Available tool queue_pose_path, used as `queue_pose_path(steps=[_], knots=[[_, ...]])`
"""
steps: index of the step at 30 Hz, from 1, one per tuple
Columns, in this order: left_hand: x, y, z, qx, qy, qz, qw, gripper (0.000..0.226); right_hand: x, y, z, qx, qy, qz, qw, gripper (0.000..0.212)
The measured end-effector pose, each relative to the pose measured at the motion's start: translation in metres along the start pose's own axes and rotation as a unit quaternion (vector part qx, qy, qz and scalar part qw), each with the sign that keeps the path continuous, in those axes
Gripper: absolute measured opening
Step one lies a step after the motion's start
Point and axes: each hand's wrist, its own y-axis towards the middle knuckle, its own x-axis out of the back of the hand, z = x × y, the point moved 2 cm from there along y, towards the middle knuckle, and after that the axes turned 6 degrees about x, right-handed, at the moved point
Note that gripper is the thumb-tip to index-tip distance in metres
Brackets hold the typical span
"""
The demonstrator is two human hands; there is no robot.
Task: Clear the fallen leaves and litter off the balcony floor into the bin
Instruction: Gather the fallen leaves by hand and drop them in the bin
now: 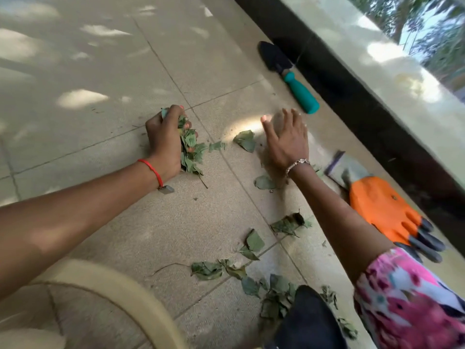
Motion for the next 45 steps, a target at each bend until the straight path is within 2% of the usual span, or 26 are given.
queue_pose_path(steps=[2, 5, 8, 11, 14, 16, 19, 21, 24, 28, 31, 34, 35, 38, 41, 45], knots=[[0.000, 0.000, 0.000, 0.001, -0.001, 0.006, 1.000, 0.026, -0.004, -0.011, 0.007, 0.059, 0.032, 0.020, 0.998, 0.072], [0.001, -0.001, 0.001, -0.001, -0.004, 0.007, 1.000, 0.028, 0.000, -0.038, 0.023, 0.127, 0.176, 0.048, 0.975, 0.056], [0.003, -0.003, 0.001, -0.006, 0.000, 0.014, 1.000, 0.029, 0.018, -0.058, 0.018, 0.099, 0.249, -0.058, 0.962, 0.045], [0.008, -0.003, 0.003, -0.005, 0.012, 0.021, 1.000, 0.027, 0.024, -0.080, -0.004, 0.014, 0.204, -0.076, 0.976, 0.050], [0.011, -0.005, 0.003, -0.016, 0.028, 0.026, 0.999, 0.027, 0.016, -0.104, -0.015, -0.022, 0.061, -0.027, 0.998, 0.074], [0.012, -0.007, 0.004, -0.028, 0.037, 0.029, 0.999, 0.027, 0.007, -0.114, -0.008, -0.009, 0.014, 0.007, 1.000, 0.085], [0.013, -0.009, 0.004, -0.039, 0.055, 0.028, 0.997, 0.026, -0.001, -0.115, 0.014, 0.056, 0.051, 0.046, 0.996, 0.084], [0.013, -0.010, 0.004, -0.041, 0.074, 0.023, 0.996, 0.023, 0.005, -0.113, 0.021, 0.059, 0.089, 0.011, 0.994, 0.074], [0.013, -0.010, 0.005, -0.039, 0.078, 0.024, 0.996, 0.021, 0.018, -0.111, 0.008, -0.008, 0.039, -0.078, 0.996, 0.066], [0.013, -0.009, 0.005, -0.026, 0.075, 0.029, 0.996, 0.023, 0.017, -0.129, -0.014, -0.096, -0.012, -0.057, 0.994, 0.083], [0.011, -0.009, 0.006, -0.035, 0.079, 0.030, 0.996, 0.024, 0.008, -0.140, -0.005, -0.033, 0.048, -0.011, 0.998, 0.085], [0.012, -0.010, 0.006, -0.036, 0.078, 0.034, 0.996, 0.025, 0.012, -0.139, 0.011, 0.056, 0.198, 0.019, 0.978, 0.078], [0.012, -0.011, 0.006, -0.036, 0.082, 0.032, 0.995, 0.024, 0.014, -0.139, 0.011, 0.069, 0.213, 0.019, 0.974, 0.080], [0.015, -0.013, 0.006, -0.024, 0.093, 0.022, 0.995, 0.021, 0.015, -0.146, 0.008, 0.100, 0.108, 0.046, 0.988, 0.099], [0.017, -0.014, 0.005, -0.013, 0.085, 0.024, 0.996, 0.019, 0.007, -0.159, 0.014, 0.190, -0.013, 0.110, 0.976, 0.111], [0.017, -0.015, 0.005, -0.013, 0.071, 0.026, 0.997, 0.019, -0.007, -0.145, 0.028, 0.220, -0.065, 0.123, 0.966, 0.111]])
